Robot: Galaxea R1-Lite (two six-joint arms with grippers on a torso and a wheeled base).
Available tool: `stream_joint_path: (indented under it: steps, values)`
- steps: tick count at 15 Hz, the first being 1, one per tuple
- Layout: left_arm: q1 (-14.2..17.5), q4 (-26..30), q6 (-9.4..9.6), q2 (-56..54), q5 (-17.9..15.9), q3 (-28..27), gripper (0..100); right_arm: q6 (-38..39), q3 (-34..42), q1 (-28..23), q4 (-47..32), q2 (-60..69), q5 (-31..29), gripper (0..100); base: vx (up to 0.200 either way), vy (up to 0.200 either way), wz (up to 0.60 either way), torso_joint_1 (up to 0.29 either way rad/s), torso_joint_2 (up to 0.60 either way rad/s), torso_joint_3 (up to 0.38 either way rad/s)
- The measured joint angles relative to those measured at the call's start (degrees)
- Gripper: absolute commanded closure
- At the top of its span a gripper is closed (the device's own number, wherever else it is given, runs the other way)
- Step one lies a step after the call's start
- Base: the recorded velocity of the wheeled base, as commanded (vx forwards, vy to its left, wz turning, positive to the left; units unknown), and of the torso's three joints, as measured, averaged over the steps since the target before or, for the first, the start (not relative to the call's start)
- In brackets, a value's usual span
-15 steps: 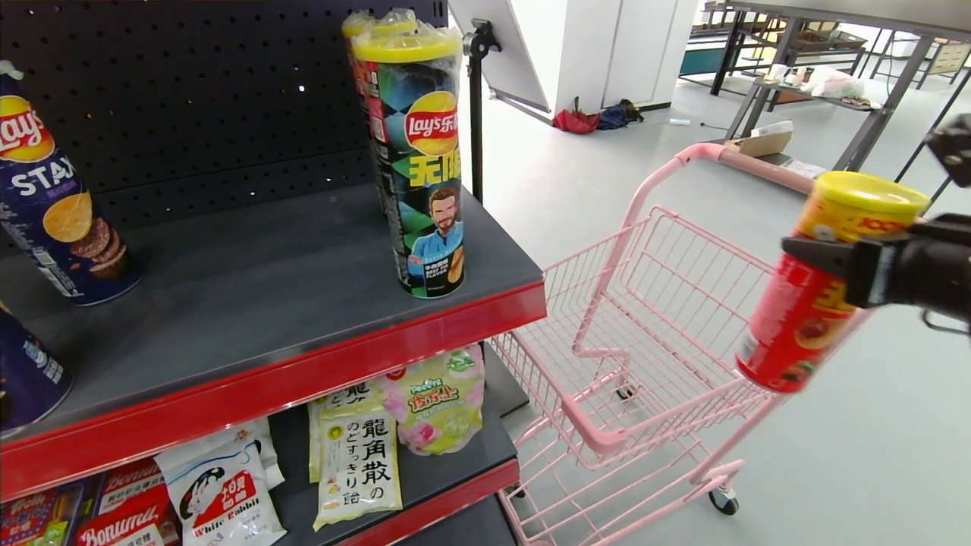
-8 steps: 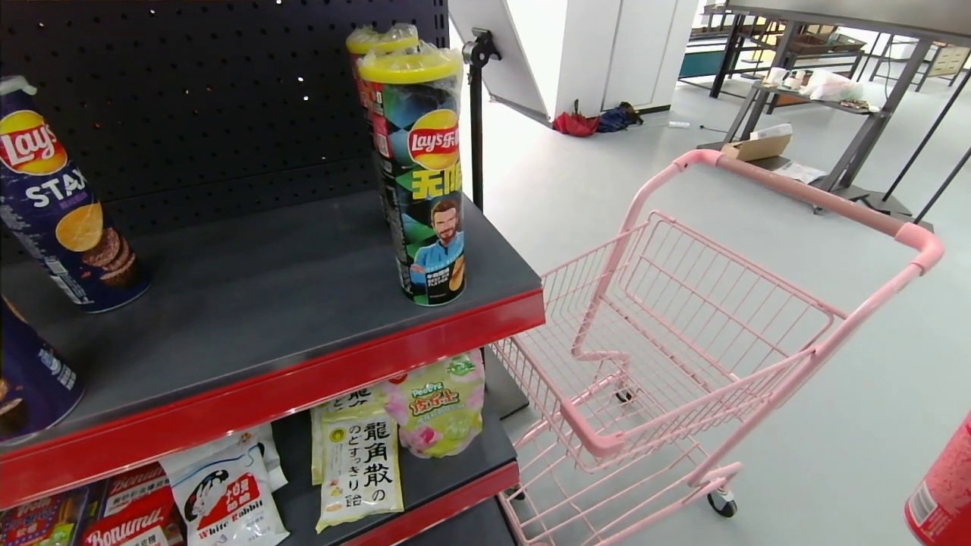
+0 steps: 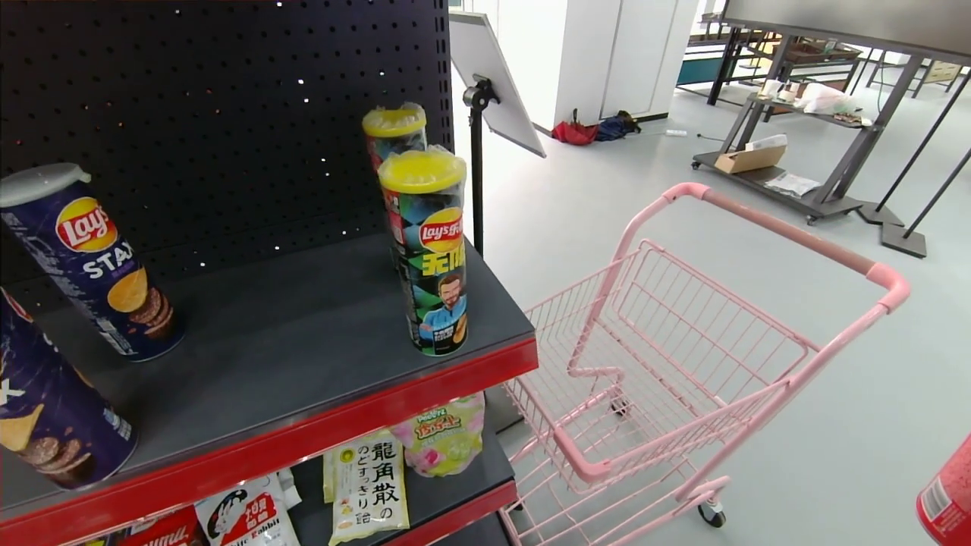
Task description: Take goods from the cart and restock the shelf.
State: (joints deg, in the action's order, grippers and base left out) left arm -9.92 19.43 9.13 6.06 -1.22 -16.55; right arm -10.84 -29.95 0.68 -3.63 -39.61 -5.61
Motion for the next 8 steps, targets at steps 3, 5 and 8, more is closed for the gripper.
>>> stream_joint_path:
  steps: [3,5,8]
  values:
    - [0.00,-0.09,0.01,-0.13,0.07,-0.11,0,-0.07,0.00,0.02,-0.06,-0.09,0.63,100,0.000,0.000,0.00,0.178,-0.42,-0.258]
    - [0.00,-0.06,0.01,-0.16,0.07,-0.12,0,-0.05,0.00,0.02,-0.13,-0.16,0.68,100,0.000,0.000,0.00,0.161,-0.38,-0.220]
    - [0.00,-0.09,0.00,-0.20,0.10,-0.12,0,-0.18,-0.02,-0.06,-0.09,-0.29,0.55,100,0.000,0.000,0.20,0.059,-0.13,-0.077]
